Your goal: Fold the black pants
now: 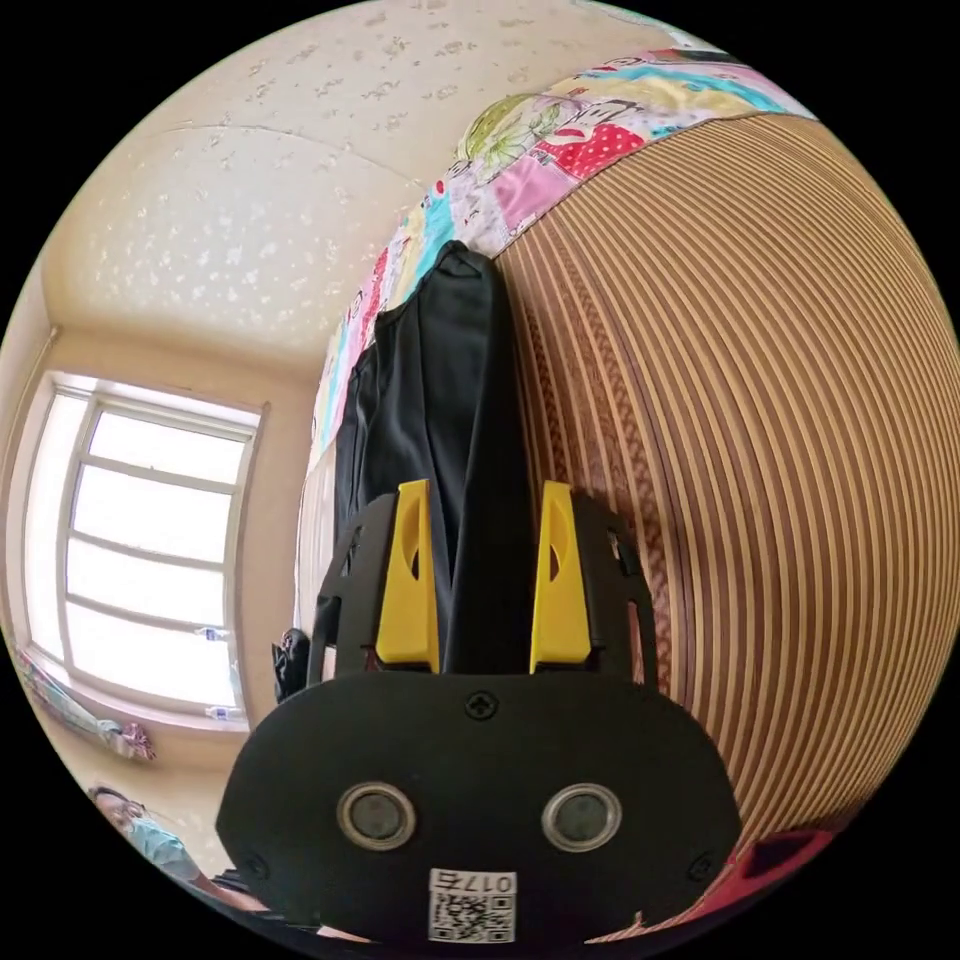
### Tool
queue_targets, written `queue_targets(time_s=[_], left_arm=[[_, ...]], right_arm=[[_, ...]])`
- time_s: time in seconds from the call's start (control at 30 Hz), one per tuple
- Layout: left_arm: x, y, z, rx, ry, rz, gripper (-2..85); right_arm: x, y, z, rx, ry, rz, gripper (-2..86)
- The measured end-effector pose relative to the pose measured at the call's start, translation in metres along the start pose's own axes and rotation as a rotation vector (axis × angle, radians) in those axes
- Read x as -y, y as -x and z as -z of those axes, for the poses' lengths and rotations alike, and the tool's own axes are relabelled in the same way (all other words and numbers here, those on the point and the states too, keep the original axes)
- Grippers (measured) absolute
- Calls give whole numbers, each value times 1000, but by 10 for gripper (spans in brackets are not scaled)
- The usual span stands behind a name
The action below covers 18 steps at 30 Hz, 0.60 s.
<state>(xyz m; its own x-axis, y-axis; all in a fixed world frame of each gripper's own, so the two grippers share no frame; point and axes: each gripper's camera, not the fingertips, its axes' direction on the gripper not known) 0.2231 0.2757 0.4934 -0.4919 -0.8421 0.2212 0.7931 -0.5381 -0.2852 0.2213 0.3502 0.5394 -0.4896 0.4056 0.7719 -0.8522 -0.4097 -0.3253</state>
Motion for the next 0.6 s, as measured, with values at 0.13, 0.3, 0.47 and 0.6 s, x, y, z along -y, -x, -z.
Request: queue_targets(time_s=[0.13, 0.3, 0.47, 0.6], left_arm=[[-4, 7, 8, -21, -14, 16, -3], [-14, -4, 30, 4, -34, -41, -5], [-41, -26, 66, 93, -74, -60, -5], [-77, -45, 98, 210, -115, -15, -3]], right_arm=[[32, 21, -32, -164, -61, -18, 95], [45, 91, -67, -470, -55, 122, 35], [-42, 272, -144, -945, -337, 731, 23], [-103, 347, -203, -848, -362, 961, 22]])
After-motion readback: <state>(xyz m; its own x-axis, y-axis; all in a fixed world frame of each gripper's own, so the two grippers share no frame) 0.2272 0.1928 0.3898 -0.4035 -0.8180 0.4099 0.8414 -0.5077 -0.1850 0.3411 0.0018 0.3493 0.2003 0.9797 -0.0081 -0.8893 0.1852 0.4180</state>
